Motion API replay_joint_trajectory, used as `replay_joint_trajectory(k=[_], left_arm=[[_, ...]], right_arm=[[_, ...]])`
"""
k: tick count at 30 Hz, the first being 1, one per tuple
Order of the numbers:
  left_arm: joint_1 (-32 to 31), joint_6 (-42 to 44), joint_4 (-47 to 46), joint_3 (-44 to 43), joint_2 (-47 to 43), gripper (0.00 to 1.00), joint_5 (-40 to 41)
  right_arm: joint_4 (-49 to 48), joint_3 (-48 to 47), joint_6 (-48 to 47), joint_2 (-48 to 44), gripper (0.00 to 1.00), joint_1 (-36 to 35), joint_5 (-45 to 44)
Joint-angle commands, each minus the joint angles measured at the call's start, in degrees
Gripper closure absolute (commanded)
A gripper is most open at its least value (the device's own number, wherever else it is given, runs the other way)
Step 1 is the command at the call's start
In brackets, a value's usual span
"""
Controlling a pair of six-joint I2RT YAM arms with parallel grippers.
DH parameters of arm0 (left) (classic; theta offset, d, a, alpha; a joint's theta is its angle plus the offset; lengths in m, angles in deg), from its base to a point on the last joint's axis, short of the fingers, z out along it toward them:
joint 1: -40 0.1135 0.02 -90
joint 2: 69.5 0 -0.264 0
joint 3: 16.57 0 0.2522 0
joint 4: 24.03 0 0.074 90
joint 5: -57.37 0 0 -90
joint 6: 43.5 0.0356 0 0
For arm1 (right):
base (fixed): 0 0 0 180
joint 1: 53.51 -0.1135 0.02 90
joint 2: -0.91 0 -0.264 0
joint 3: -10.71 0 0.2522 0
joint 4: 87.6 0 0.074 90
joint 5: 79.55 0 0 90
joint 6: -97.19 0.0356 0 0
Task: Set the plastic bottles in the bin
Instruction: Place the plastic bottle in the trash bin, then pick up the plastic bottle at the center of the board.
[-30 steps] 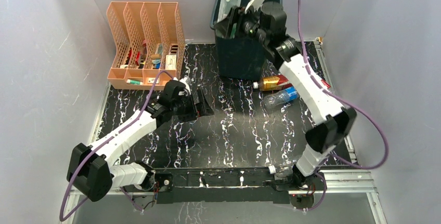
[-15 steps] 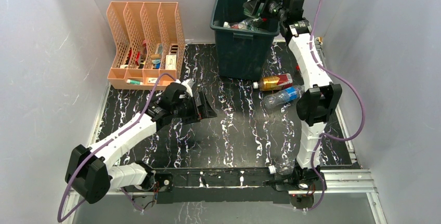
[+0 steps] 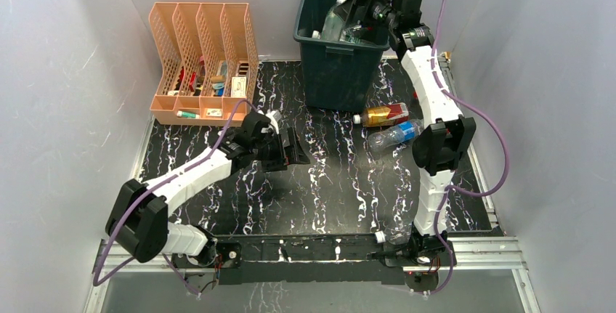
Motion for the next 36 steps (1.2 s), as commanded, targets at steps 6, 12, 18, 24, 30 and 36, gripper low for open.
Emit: replay_joint_trajectory(k=[6,12,18,24,30,36], left_arm=[[-0.3,1.9,-3.2,-3.5,4.2,0.02,-4.0],[-0.3,2.6,-4.0,-3.4,4.6,0.02,-4.3],[-0.3,2.4,-4.7,-3.3,4.1,0.02,-4.7],[-0.3,2.3,-5.0,-2.7,2.8,0.02,-5.0],[-0.4,2.3,-4.6,-2.2,0.1,0.02,-5.4],[-0.3,2.4,-4.2,-1.2,-2.2,0.02,-5.4]], right_arm=[[0.3,0.1,-3.5,-1.2,0.02,0.1,-0.6],[-5.9,8.3,-3.4,-7.0,0.02,0.1,0.3],[-7.0,10.4,-3.0,-12.0,0.02,0.1,2.4],[-11.4,23.8,-1.2,-24.0,0.02,0.1,2.0],[-10.1,33.7,0.5,-34.0,0.02,0.1,0.5],[-5.3,42.9,0.9,-42.5,0.02,0.1,-2.4]])
